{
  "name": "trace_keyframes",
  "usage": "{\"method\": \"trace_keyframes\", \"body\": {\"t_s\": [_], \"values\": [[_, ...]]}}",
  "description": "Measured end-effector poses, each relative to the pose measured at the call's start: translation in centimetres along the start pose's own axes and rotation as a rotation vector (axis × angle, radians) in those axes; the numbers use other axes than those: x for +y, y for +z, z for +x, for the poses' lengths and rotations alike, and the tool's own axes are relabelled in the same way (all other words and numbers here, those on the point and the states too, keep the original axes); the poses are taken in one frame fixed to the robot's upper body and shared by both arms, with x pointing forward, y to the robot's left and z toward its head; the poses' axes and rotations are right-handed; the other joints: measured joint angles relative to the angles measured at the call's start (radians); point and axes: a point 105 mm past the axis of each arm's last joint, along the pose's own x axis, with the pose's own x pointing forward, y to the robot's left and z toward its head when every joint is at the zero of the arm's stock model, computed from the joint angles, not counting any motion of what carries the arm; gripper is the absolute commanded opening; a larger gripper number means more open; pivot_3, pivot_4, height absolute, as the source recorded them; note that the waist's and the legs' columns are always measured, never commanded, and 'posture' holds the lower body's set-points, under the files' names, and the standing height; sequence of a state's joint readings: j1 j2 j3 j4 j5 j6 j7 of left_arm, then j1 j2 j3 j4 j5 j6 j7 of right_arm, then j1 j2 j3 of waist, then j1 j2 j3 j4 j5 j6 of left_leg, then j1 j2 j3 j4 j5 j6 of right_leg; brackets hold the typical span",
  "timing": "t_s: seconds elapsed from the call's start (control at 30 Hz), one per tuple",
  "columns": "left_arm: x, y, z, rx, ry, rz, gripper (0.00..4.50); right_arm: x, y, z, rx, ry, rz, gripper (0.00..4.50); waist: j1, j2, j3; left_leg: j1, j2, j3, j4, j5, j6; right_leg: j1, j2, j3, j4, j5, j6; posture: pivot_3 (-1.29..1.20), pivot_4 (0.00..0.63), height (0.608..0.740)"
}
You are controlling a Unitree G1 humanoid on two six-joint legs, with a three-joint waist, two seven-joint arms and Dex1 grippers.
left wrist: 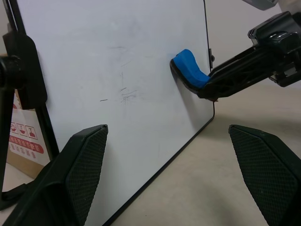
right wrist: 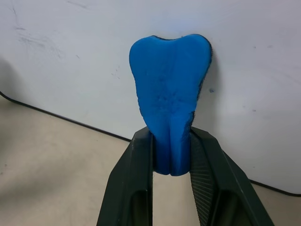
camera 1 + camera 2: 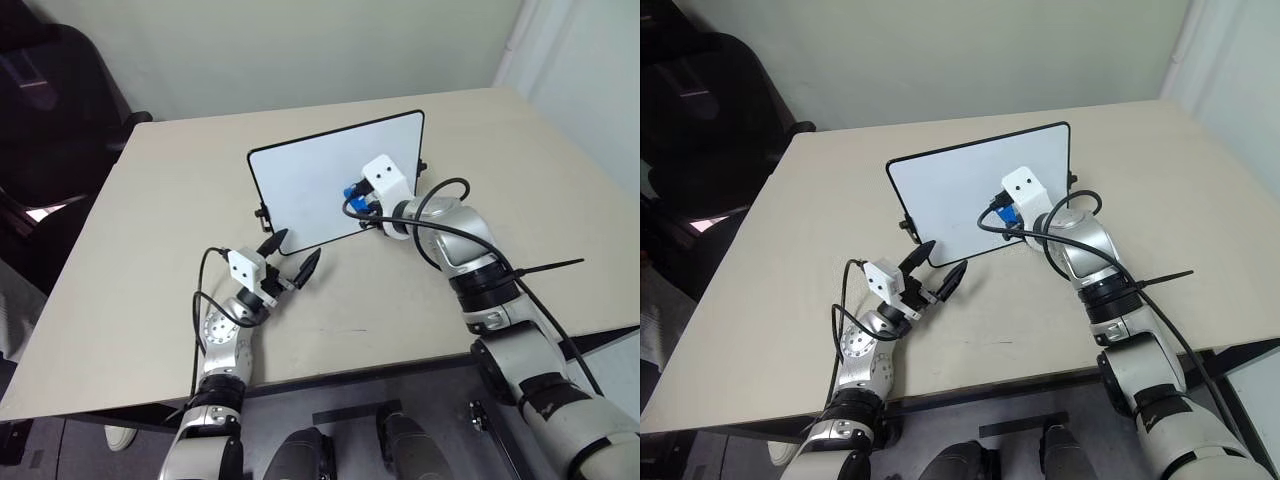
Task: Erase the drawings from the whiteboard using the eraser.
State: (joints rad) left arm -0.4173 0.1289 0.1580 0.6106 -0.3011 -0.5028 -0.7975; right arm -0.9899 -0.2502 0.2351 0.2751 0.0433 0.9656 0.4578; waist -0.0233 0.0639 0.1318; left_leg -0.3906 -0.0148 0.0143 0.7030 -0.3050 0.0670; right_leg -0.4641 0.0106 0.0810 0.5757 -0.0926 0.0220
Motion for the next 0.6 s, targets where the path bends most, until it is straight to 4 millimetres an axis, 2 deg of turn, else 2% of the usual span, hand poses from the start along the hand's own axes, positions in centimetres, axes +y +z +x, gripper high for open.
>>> {"method": "trace_keyframes", "body": {"t_s": [0.17, 0.33, 0.5, 0.6], "values": [[0.0, 0.0, 0.0, -0.001, 0.001, 0.001, 4.50, -1.6, -1.8, 0.4, 0.068, -0.049, 0.047, 1.02, 0.000, 0.000, 0.000, 0.000, 0.000, 0.000, 0.000, 0.000, 0.000, 0.000, 0.000, 0.000, 0.000, 0.000, 0.000, 0.00, 0.150, 0.726], [0.0, -0.1, 0.1, 0.003, 0.002, -0.001, 4.50, -2.6, -2.5, 0.2, 0.089, -0.083, 0.062, 1.02, 0.000, 0.000, 0.000, 0.000, 0.000, 0.000, 0.000, 0.000, 0.000, 0.000, 0.000, 0.000, 0.000, 0.000, 0.000, 0.00, 0.150, 0.726], [0.1, -0.2, 0.2, 0.007, 0.001, -0.004, 4.50, -2.4, -2.0, 0.1, 0.072, -0.078, 0.056, 1.02, 0.000, 0.000, 0.000, 0.000, 0.000, 0.000, 0.000, 0.000, 0.000, 0.000, 0.000, 0.000, 0.000, 0.001, -0.001, 0.00, 0.150, 0.726], [0.1, -0.3, 0.2, 0.011, 0.002, -0.004, 4.50, -1.5, 0.1, -0.4, 0.004, -0.053, 0.029, 1.02, 0.000, 0.000, 0.000, 0.000, 0.000, 0.000, 0.000, 0.001, 0.000, 0.000, 0.000, 0.000, 0.001, 0.001, -0.001, 0.00, 0.150, 0.726]]}}
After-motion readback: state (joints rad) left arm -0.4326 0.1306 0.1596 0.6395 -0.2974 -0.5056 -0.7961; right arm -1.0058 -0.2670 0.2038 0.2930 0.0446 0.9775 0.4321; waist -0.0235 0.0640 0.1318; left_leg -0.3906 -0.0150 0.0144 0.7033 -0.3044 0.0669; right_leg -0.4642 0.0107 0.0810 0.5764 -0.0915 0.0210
